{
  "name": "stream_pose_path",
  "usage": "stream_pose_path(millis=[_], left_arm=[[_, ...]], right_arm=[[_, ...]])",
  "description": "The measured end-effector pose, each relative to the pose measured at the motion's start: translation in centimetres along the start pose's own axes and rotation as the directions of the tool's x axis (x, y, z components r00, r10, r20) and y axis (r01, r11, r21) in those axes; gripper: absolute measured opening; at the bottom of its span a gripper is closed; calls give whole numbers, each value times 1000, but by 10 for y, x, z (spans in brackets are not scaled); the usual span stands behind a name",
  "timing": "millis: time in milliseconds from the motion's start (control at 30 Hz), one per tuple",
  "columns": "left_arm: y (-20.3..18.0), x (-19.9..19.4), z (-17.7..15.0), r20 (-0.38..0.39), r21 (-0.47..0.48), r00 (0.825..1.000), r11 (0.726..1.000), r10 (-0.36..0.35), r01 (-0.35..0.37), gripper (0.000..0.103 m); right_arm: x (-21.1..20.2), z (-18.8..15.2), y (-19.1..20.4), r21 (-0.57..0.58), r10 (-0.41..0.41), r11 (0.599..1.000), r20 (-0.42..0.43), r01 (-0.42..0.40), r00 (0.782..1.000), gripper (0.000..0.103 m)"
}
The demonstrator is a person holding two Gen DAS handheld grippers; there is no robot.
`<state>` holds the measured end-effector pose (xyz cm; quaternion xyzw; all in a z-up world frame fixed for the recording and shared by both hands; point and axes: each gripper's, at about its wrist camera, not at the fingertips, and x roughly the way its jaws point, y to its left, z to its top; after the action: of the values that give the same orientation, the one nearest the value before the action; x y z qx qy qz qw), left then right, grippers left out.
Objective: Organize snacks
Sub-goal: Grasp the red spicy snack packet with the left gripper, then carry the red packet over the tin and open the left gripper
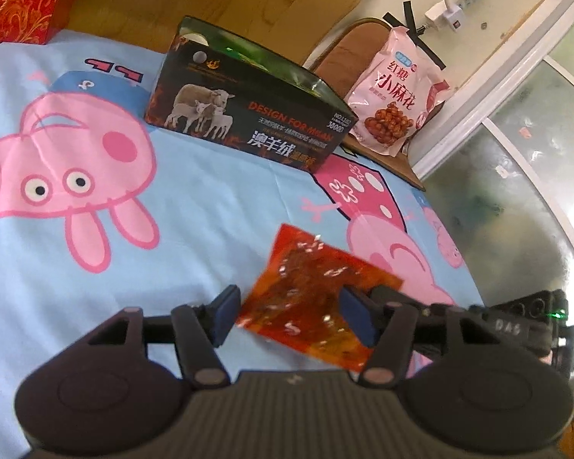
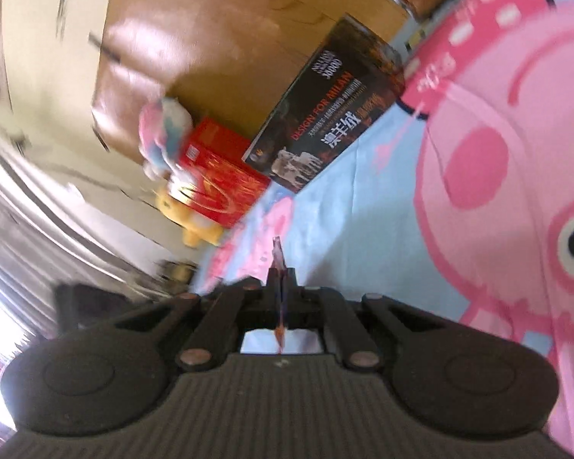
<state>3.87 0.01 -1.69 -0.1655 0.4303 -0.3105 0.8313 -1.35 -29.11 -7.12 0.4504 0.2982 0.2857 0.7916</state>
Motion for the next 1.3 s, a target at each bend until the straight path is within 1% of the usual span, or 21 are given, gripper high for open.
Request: stream_pose_path(millis=[67,133,200,267,300,333,433,500,600,667,800,867,900,967,1033,1100,1167,1200,1233,1267,1300], left_arm=[[0,-2,2,7,-1,1000,1000,-20,20,67],[-1,-2,4,9,2,999,999,-49,49,75],[-3,-1,7,9,6,996,996,-85,85,74],[-5,1,11,6,7,992,992,-129,129,59],[-6,3,14,1,17,989,989,-149,149,43],[-8,4,18,-3,22,987,987,-158,158,35],[-14,5,37,31,55,992,991,-123,121,30],[-18,3,58,69,87,994,993,-88,82,29],[-21,4,90,123,117,992,993,-39,25,29],[-21,8,114,153,126,988,992,-14,-6,29],[-15,15,152,198,125,980,991,22,-47,28],[-11,22,166,208,123,977,990,46,-73,28],[-9,26,171,215,125,974,987,71,-100,28],[-4,37,179,224,128,966,979,127,-158,28],[2,49,184,217,118,962,974,165,-194,28],[6,61,187,216,115,953,964,211,-240,28],[8,70,188,225,112,939,950,261,-291,28],[9,71,188,226,108,937,949,267,-297,28],[9,71,188,228,103,937,951,263,-292,29],[8,69,187,233,99,939,954,255,-283,30],[7,67,186,241,99,937,955,251,-281,31]], right_arm=[[-3,3,-7,78,63,995,-5,-63,998,4],[-5,9,-12,133,110,985,-4,-109,994,4],[-4,13,-14,172,155,973,-6,-152,988,4],[-2,19,-12,184,184,967,-12,-179,983,4],[0,23,-10,176,182,968,-15,-176,983,4],[-1,27,-8,163,173,972,-20,-167,985,4],[13,48,3,110,130,986,-35,-126,991,4],[27,66,14,68,125,990,-41,-122,991,4],[50,93,41,-58,92,994,-29,-94,995,4],[64,110,53,-112,79,990,-15,-80,997,4],[97,145,63,-152,75,986,6,-74,997,4],[114,161,61,-132,88,987,0,-87,996,4],[122,165,60,-128,84,988,3,-83,996,4],[137,174,59,-155,54,987,14,-51,998,4],[150,176,57,-187,6,982,22,-2,1000,4],[160,175,56,-257,-78,962,51,89,996,4],[167,172,59,-351,-192,909,125,224,973,9],[168,172,61,-382,-237,879,168,285,957,10],[165,172,62,-400,-277,851,207,339,938,17],[160,173,62,-399,-287,845,222,355,932,22],[152,173,61,-391,-273,852,236,349,932,28]])
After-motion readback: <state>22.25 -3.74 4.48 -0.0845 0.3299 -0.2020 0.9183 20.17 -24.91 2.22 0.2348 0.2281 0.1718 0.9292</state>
